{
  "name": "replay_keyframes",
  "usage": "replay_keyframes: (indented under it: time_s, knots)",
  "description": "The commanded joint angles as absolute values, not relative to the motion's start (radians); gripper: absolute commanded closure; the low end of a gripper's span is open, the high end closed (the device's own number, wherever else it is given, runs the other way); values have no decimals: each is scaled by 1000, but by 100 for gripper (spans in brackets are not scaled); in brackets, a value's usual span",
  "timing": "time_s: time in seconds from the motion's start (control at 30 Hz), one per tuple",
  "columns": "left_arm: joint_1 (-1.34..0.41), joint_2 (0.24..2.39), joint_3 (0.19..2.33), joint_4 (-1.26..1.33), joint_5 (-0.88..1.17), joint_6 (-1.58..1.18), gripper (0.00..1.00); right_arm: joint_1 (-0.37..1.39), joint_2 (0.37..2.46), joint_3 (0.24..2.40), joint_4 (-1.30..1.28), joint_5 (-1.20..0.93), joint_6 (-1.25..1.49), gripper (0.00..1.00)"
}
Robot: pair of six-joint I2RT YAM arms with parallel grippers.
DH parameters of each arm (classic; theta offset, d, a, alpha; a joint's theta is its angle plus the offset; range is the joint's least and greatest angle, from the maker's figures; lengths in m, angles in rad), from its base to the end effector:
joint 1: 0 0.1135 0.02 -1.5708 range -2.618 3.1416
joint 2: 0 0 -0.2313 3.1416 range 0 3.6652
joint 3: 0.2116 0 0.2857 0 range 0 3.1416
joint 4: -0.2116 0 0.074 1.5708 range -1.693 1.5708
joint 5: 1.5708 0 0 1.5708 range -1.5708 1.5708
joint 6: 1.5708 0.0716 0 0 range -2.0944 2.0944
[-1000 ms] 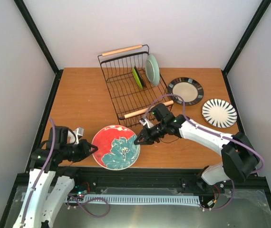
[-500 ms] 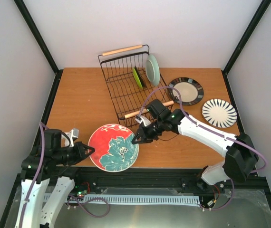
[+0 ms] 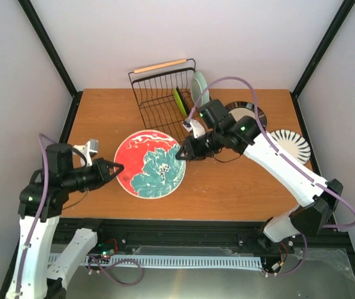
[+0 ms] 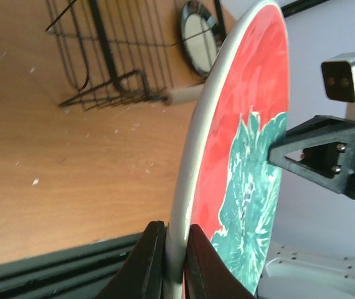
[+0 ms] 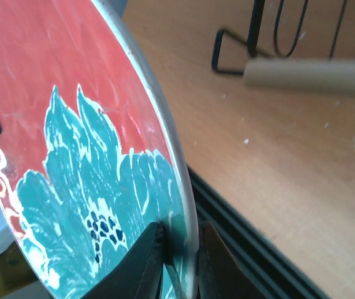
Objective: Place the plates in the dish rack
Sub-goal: Insert the plate into the dish rack.
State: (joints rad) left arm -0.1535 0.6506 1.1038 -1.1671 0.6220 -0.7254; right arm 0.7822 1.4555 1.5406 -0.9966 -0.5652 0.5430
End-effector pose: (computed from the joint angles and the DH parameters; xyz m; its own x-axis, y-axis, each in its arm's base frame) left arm 0.1524 -0.0658 0.3433 -0.8553 -0.4133 -0.3124 -0.0107 0.6170 -0.7869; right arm 0.2205 0.2732 0.3205 -0.9079 -0.2869 -0.3057 -0.4191 0.6028 0.6790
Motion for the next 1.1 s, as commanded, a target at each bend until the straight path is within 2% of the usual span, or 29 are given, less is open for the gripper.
replay_keyframes:
  time_s: [0.0, 0.27, 0.53, 0.7, 0.93, 1.07]
  knots:
    - [-183, 786, 1205, -792, 903, -802, 99, 807, 1560, 1676, -842, -736, 433, 84]
    - [-180, 1070, 1380, -651, 875, -781, 99, 617, 1696, 1819, -810, -792, 362, 77]
    - [-124, 1283, 1561, -573, 888, -810, 99, 509, 1776, 1948, -803, -819, 349, 70]
    - [-69, 1314, 1535, -505, 944, -873, 99, 464, 1807, 1985, -795, -826, 343, 64]
    - [-61, 1310, 1417, -394, 1004, -964, 99, 429, 1857, 2042, -776, -835, 351, 62]
    - [-60, 1312, 1384, -406, 1010, -955, 99, 411, 1881, 2047, -745, -832, 367, 56]
